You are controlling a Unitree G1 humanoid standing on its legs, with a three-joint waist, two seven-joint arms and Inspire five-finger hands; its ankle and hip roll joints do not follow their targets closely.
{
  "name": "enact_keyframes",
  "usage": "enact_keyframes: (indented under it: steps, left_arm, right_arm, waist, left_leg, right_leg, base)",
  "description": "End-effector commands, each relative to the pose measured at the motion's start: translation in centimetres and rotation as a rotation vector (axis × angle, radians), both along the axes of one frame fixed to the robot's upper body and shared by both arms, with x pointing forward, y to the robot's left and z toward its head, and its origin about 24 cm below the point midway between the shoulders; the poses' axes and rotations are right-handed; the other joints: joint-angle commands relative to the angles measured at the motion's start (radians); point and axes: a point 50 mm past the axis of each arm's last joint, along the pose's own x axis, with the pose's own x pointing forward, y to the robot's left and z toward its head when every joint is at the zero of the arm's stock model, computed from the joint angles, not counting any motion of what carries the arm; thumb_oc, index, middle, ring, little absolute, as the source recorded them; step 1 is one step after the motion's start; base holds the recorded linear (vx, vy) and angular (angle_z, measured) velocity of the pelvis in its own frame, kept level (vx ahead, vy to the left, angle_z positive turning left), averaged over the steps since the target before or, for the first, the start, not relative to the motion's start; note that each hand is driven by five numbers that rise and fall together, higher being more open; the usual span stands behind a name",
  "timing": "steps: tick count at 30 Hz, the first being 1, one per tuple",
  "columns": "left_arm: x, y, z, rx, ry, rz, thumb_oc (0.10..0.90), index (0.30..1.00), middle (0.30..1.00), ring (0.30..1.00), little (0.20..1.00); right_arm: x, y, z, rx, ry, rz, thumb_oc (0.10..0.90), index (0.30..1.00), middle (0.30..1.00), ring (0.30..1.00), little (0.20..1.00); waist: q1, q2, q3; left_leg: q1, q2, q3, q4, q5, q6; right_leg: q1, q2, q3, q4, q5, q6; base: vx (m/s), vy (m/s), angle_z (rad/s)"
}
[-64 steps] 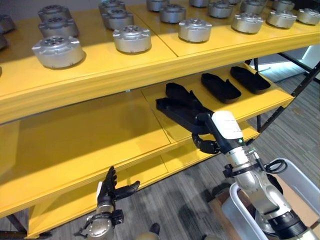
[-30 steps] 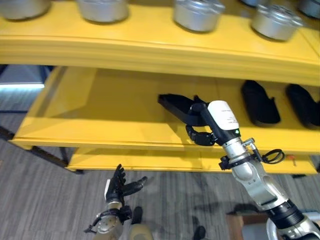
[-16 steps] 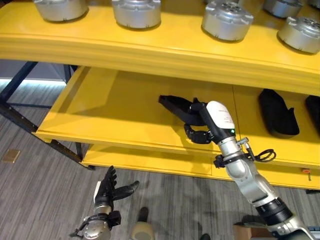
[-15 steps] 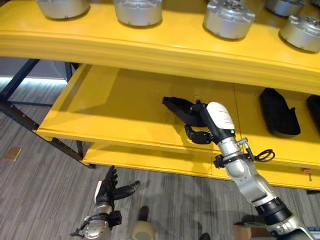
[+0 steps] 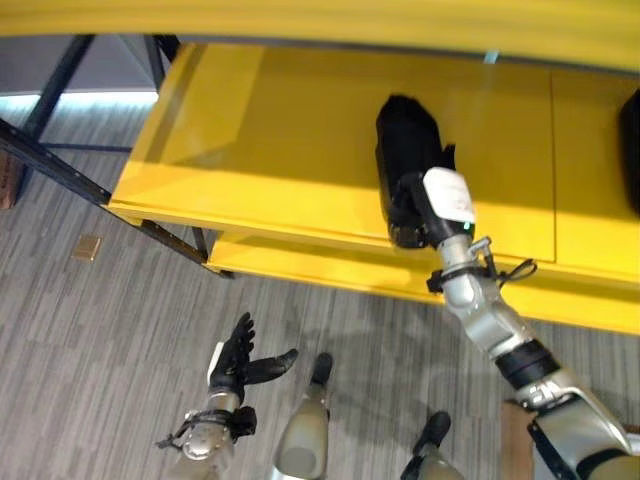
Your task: Move parts from the plastic box to the shelf.
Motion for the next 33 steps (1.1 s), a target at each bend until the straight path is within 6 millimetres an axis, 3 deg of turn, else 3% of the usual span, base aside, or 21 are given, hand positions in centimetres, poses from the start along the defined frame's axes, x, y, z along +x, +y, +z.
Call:
enact_keyframes:
  steps: [1,16,33]
  left_arm:
    - [1.2,-0.2,3.0,0.000,-0.185,-0.038,0.900,1.000,1.000,1.000,1.000]
    - [1.8,-0.4,3.4,-0.007,-0.197,-0.046,0.900,1.000,1.000,1.000,1.000]
    - [1.9,-0.2,3.6,-0.003,-0.203,-0.053,0.900,1.000,1.000,1.000,1.000]
  right_arm:
    - [0.3,-0.4,6.5,0.053,-0.255,-0.008,0.400,0.300,0.300,0.300,0.300]
    - [0.2,-3.7,10.3,0.180,-0.409,-0.138,0.400,0.300,0.300,0.300,0.300]
    - [0.6,-3.6,12.3,0.232,-0.464,-0.150,0.400,0.300,0.300,0.300,0.300]
  waist:
    - [0.000,-0.003,-0.032]
    - [-0.031,0.026,0.001]
    - [-0.031,0.029,0.007]
  left_leg:
    - [0.034,-0.045,0.039,0.018,-0.066,0.077]
    - [0.013,-0.043,0.048,0.027,-0.062,0.077]
    - [0.005,-0.042,0.048,0.029,-0.061,0.078]
  right_leg:
    - [-0.006,-0.009,0.011,0.138,-0.083,-0.007]
    - [-0.050,-0.014,0.037,0.160,-0.087,-0.010]
    - [-0.064,-0.014,0.043,0.166,-0.085,-0.011]
  base:
    - [-0.03,0.006,-0.05]
    - [-0.01,0.004,-0.01]
    - [0.00,-0.007,-0.03]
